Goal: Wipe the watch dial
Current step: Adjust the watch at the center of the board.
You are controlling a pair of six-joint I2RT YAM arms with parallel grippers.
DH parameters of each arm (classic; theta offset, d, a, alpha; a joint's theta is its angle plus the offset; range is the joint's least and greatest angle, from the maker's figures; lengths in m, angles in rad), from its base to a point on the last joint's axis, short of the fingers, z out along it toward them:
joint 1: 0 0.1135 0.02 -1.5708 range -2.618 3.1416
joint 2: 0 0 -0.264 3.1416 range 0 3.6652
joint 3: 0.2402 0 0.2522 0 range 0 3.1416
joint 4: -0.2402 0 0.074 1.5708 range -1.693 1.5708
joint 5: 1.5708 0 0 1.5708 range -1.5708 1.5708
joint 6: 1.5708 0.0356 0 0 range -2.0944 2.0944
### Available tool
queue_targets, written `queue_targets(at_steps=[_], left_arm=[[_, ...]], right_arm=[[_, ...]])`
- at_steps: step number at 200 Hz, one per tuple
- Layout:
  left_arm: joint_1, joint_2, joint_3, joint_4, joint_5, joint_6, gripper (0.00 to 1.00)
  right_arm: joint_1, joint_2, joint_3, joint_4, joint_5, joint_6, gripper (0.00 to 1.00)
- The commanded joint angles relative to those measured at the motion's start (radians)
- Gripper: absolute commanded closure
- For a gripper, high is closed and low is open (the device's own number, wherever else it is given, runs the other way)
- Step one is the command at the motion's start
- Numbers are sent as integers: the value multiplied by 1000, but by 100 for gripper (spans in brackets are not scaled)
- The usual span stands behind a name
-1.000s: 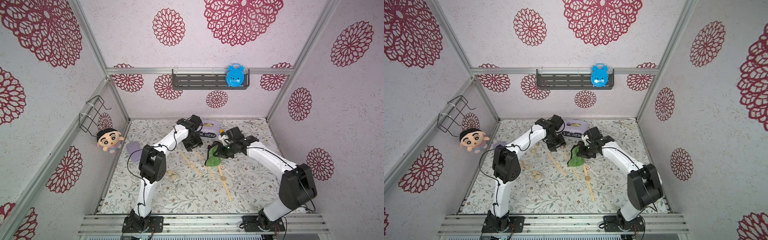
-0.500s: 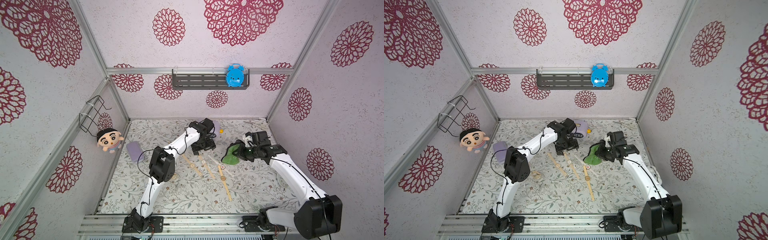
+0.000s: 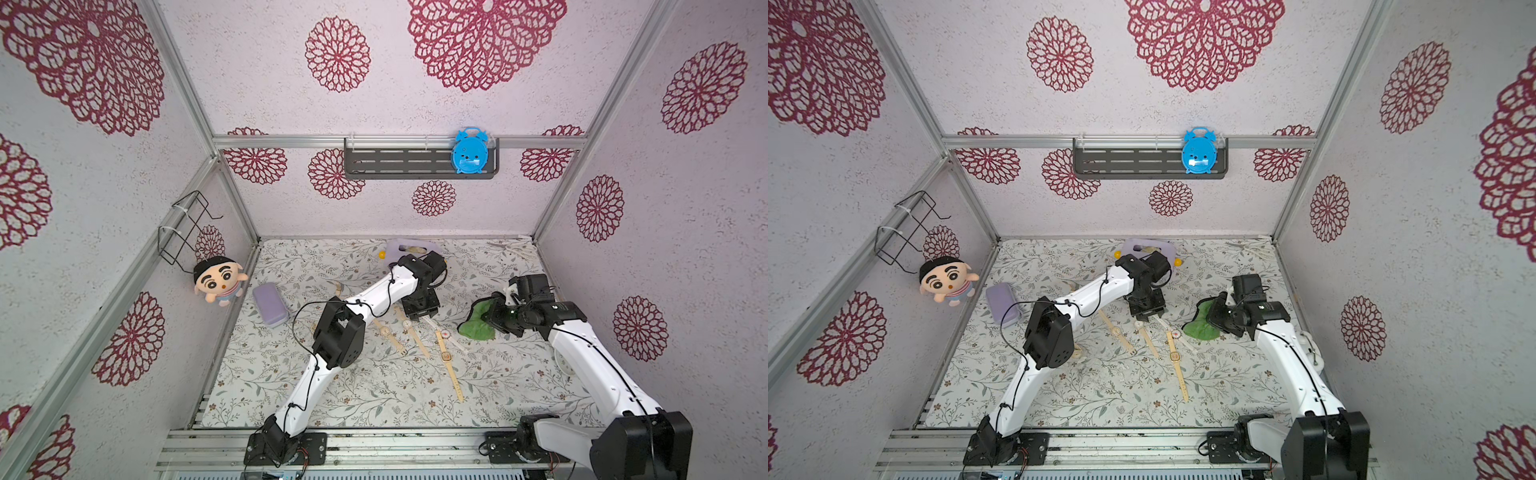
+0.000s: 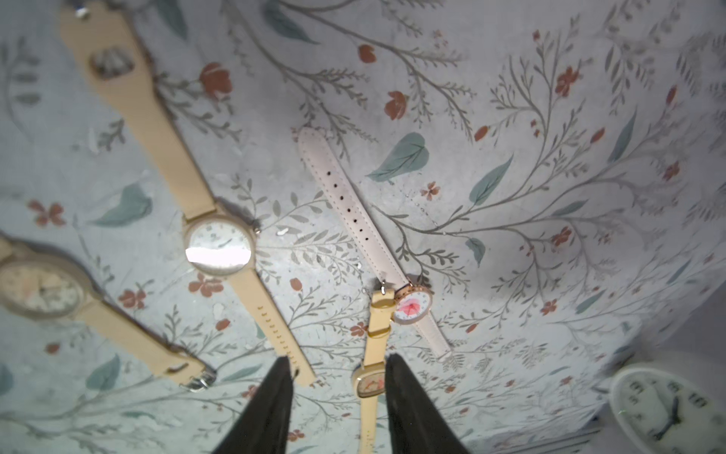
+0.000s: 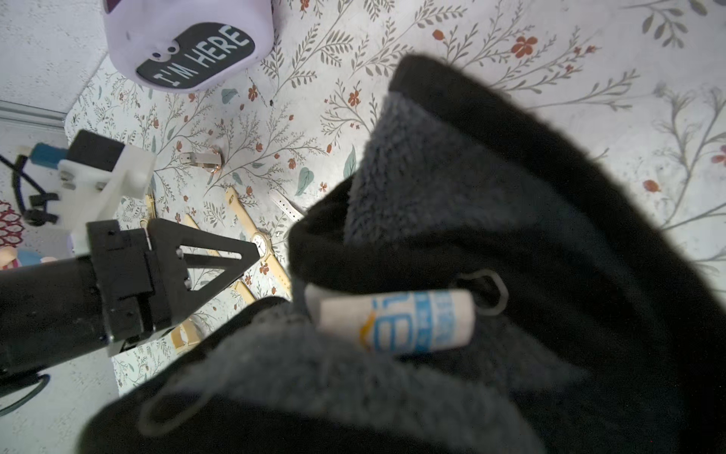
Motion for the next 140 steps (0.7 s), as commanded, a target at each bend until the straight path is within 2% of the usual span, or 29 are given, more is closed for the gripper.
queue_targets(at_steps=[1,10,36,73,101,140], left_arm=[[12,46,44,26,-6,-50,88],[14,56,50,33,-1,-65,100],[21,78,56,51,33,-71,100],[60,79,79,0,66,4,100],[62,54,6,26,71,15,100],[56,30,-72,109,46,-19,100]], right_arm=[[-4,-5,2,8,-8,3,100],[-5,4,8,8,-16,-2,100],[-3,21,27,9,-14,-3,100],[-3,24,38,10,19,42,100],[-1,22,16,42,2,59,100],[0,-1,-48,98,-19,12,100]])
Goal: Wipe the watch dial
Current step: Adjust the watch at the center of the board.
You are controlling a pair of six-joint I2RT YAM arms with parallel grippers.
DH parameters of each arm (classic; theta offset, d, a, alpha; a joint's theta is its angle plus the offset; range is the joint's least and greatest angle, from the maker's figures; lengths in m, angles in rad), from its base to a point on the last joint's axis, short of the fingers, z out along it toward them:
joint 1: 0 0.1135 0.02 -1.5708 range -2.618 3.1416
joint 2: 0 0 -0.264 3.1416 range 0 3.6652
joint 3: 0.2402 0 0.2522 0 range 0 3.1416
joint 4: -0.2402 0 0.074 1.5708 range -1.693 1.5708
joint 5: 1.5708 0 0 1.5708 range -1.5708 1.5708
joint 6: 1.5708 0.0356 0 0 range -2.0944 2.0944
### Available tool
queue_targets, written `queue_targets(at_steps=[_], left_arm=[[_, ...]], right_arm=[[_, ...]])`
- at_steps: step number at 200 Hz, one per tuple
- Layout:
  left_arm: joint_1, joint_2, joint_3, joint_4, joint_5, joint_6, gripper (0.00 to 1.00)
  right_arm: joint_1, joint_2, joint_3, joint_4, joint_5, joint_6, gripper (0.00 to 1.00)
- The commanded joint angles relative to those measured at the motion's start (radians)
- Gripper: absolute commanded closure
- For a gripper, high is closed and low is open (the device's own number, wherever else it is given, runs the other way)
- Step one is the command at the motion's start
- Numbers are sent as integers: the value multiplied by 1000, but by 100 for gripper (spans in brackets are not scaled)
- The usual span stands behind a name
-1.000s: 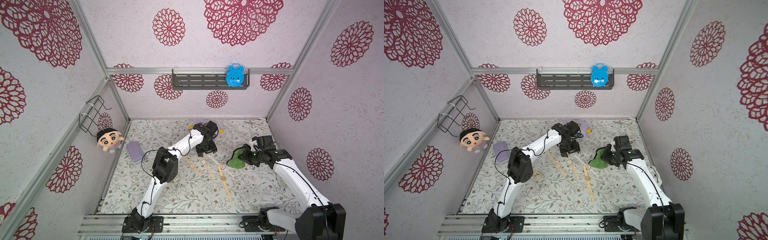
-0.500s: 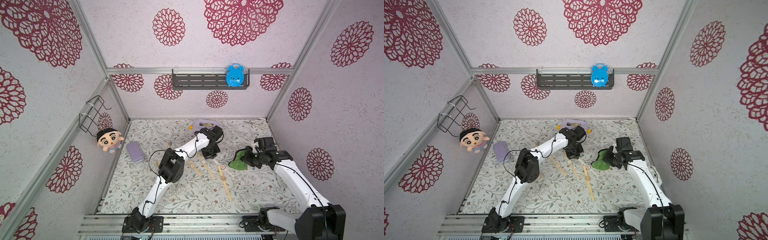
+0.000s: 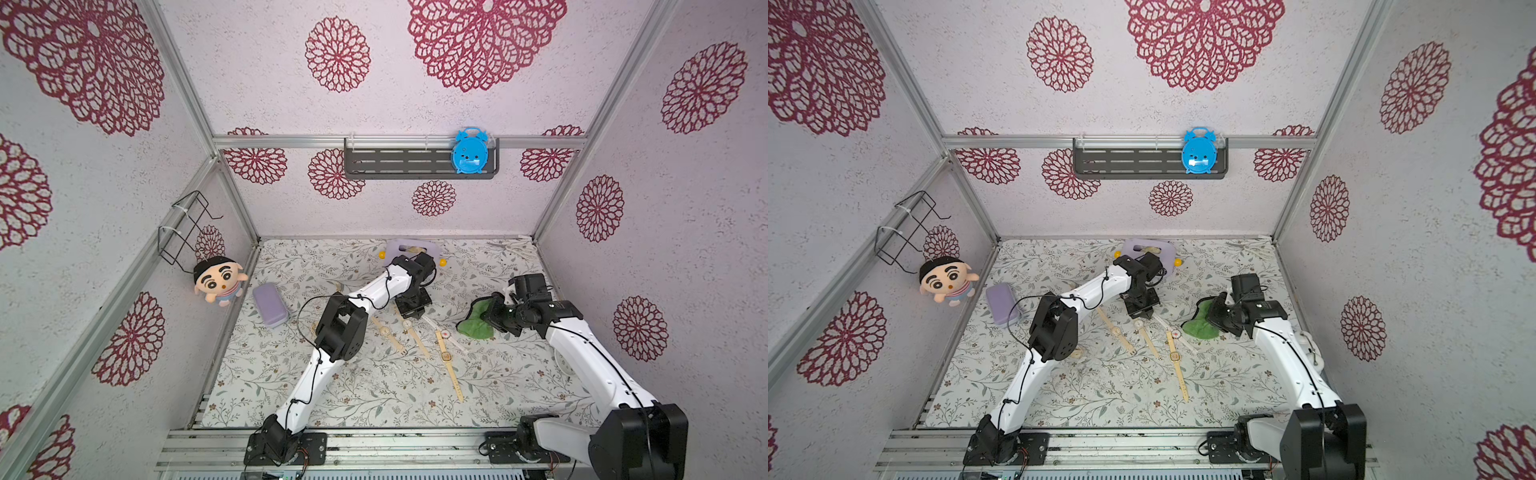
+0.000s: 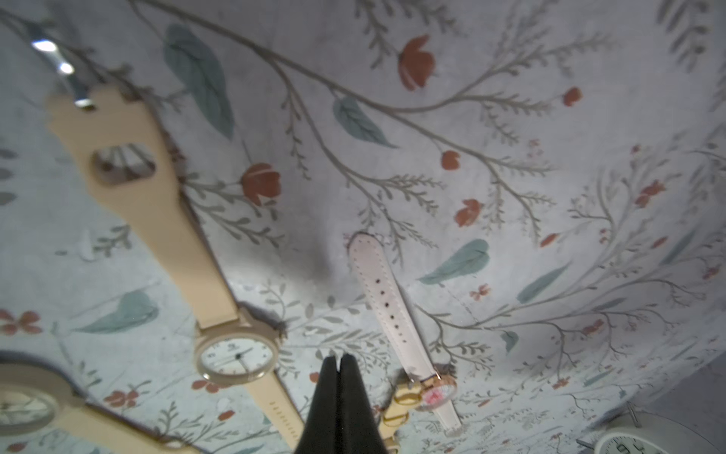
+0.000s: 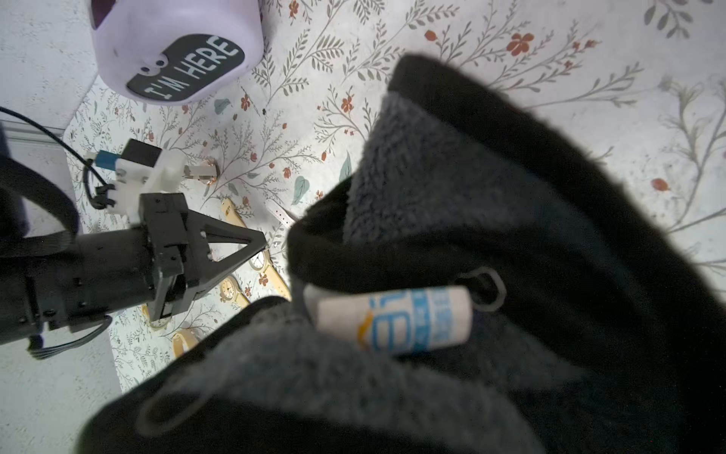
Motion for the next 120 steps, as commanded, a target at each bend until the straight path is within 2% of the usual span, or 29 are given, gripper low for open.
queue_targets(at_steps=[1,31,83,120], left_arm=[[-9,-47,-35,64,-10,-13,100],[-21,-44,-14,68,-30,-15,100],[-16,-37,42,44,-45,22,100],[2,0,85,30,-26,34,100]], right_arm=[[-1,-30,-24,45,-24,-29,100],[0,-46,-32,41,-3,-63,100],[0,-72,-115,126,1,-15,100],[0,-54,-81,97,8,-29,100]])
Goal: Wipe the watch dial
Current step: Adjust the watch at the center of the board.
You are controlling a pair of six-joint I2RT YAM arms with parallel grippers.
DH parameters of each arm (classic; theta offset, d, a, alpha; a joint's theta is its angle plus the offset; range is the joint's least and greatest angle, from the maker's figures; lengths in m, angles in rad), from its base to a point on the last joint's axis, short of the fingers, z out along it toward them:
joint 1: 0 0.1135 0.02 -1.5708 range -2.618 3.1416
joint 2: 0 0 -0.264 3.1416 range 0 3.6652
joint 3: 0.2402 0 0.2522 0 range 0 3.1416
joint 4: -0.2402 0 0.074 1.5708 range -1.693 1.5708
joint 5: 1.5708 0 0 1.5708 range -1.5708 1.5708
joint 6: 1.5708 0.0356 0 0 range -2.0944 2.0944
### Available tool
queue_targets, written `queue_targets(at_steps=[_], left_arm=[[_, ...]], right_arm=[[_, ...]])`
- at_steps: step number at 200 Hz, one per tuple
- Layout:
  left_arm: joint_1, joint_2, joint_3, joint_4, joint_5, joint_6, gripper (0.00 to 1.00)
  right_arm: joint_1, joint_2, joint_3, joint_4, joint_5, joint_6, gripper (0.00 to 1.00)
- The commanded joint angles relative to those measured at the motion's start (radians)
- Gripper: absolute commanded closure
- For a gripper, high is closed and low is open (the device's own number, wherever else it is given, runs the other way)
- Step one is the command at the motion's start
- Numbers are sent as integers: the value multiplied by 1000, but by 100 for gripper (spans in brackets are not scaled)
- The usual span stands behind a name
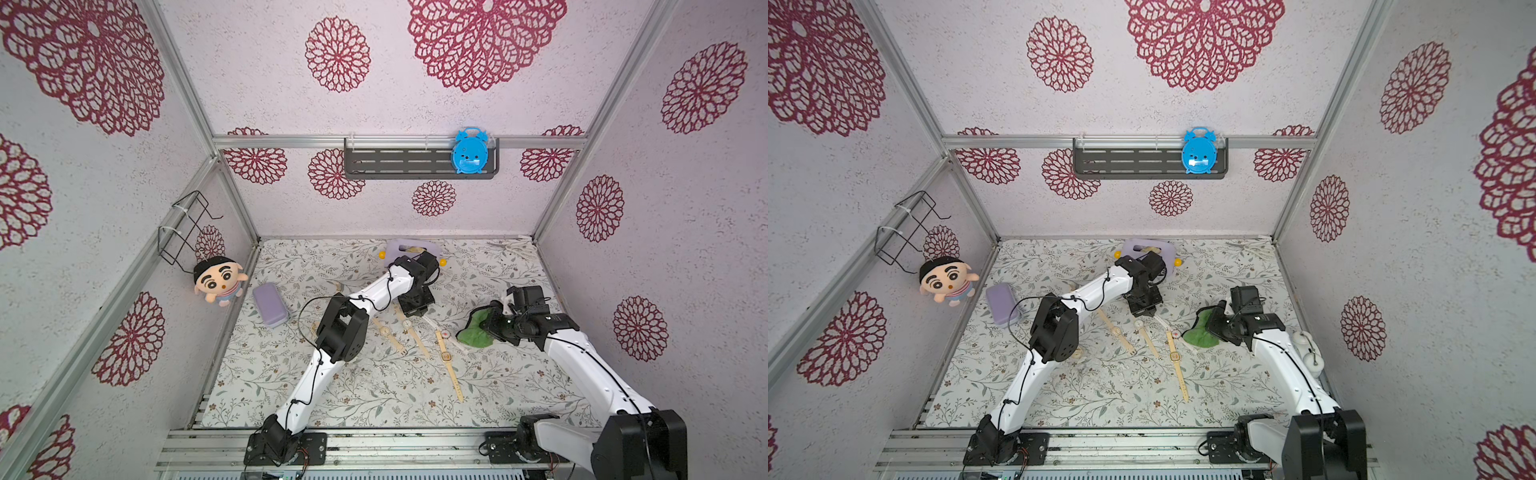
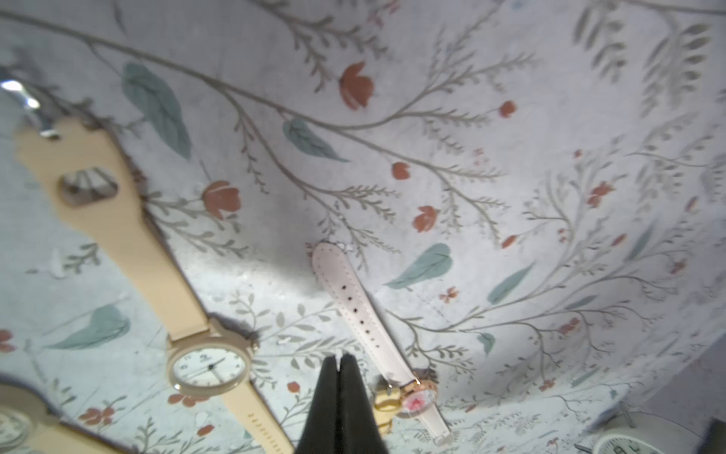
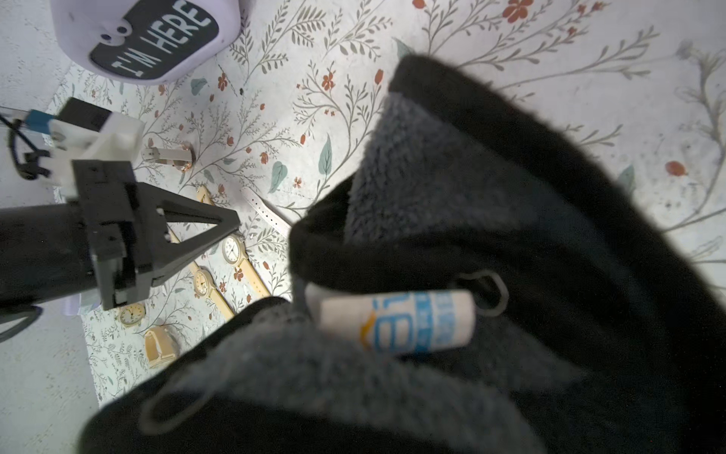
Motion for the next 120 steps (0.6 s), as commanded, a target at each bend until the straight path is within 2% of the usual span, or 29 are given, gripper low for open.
queue_targets(at_steps=[1,120], left_arm=[[12,3,24,-4,3,21,100],[44,110,53,18,58,48,100]], right_arm=[[-1,-3,44,14,6,-7,100],[1,90,131,-6,12,-20,100]])
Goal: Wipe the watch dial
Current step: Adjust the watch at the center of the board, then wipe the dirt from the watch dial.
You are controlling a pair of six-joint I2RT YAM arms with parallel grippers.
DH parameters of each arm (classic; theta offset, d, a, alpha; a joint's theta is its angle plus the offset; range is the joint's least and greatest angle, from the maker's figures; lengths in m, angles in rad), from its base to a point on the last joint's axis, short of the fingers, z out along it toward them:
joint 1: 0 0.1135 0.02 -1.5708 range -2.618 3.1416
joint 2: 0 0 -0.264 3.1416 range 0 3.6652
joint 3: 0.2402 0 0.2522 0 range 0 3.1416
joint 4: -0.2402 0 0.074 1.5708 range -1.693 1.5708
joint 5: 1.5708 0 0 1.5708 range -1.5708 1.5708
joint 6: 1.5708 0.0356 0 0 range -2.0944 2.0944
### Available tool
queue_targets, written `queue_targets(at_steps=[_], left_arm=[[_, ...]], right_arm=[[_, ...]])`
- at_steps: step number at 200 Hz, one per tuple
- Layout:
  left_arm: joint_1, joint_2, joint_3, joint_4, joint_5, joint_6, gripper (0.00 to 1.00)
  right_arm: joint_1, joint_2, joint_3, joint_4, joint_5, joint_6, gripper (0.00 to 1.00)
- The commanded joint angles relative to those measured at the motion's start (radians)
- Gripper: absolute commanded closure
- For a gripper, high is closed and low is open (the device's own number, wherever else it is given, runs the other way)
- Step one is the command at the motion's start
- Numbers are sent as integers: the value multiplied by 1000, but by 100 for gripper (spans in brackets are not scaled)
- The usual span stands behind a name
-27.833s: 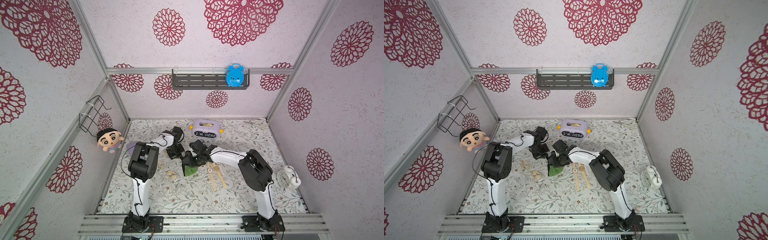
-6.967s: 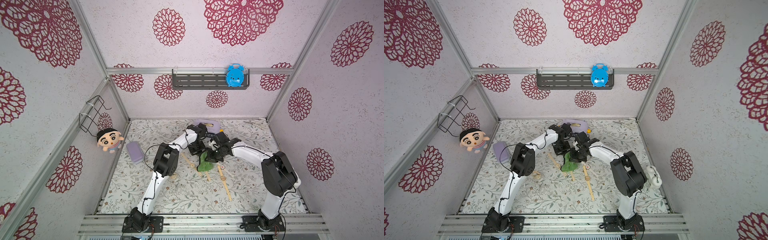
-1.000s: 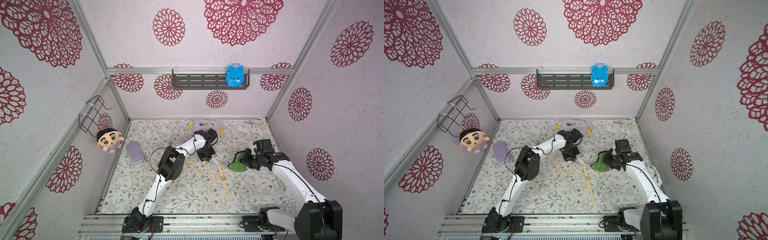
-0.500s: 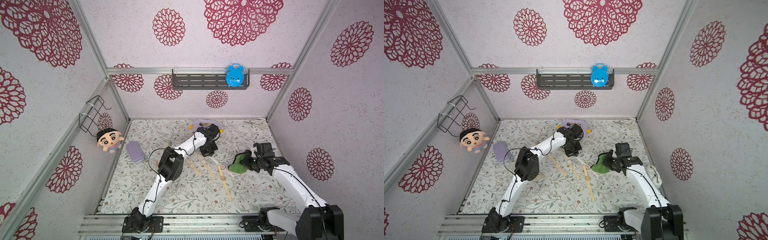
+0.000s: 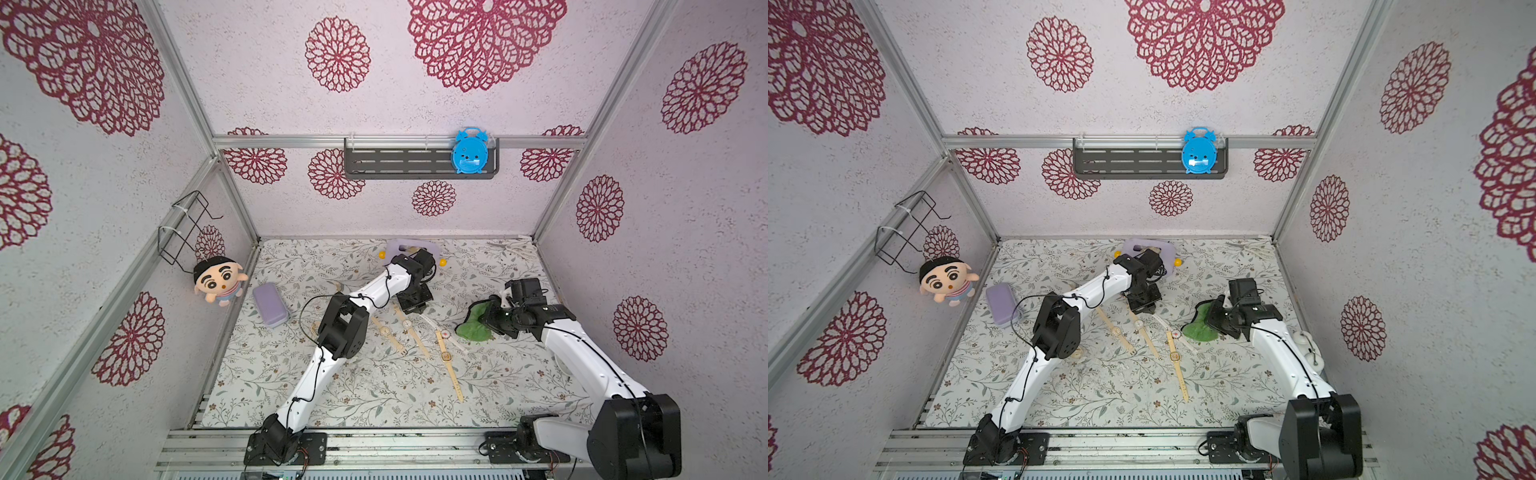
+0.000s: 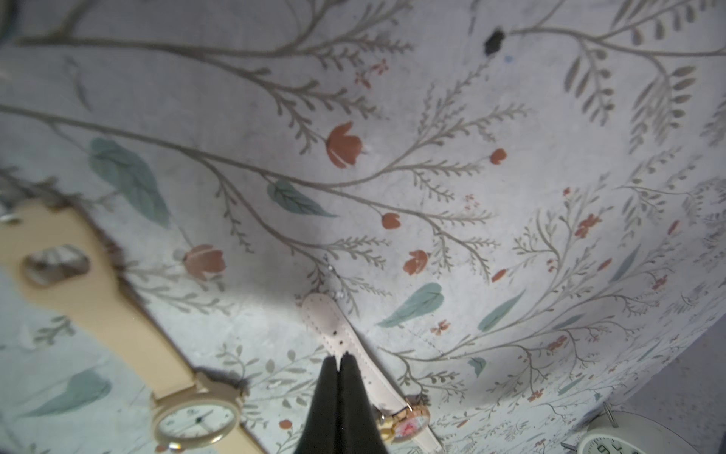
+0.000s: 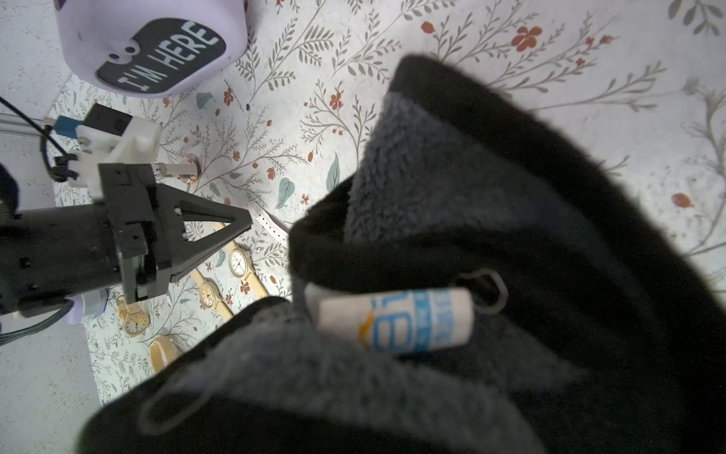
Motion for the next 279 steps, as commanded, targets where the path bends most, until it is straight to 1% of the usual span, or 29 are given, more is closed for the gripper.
queue_targets(at_steps=[1,57,93,133,172,208,223,248,279], left_arm=[[9,37,15,9,12,23,100],[18,39,-24,22,11,28,100],[18,45,-24,13,0,23,100],[22,72,17,-85,-59,-7,100],[26,91,36,-102,-43,-34,100],[31,108,72,-125,-35,-47,100],[36,109,73,-130,-36,-60,100],[48,121,90,-167,-52,-80,100],[56,131,93,-201,-70,-91,100]], right_arm=[[1,7,51,0,8,-18,100],[29,73,62,41,-31,-11,100],[94,176,78,99,-48,-11,100],[146,303,99,175,-53,2,100],[184,414,123,211,-44,-7,100],[225,497,101,209,14,-40,100],[233,511,75,193,59,-49,100],[234,511,42,143,148,-69,100],[233,476,26,64,278,-85,100]])
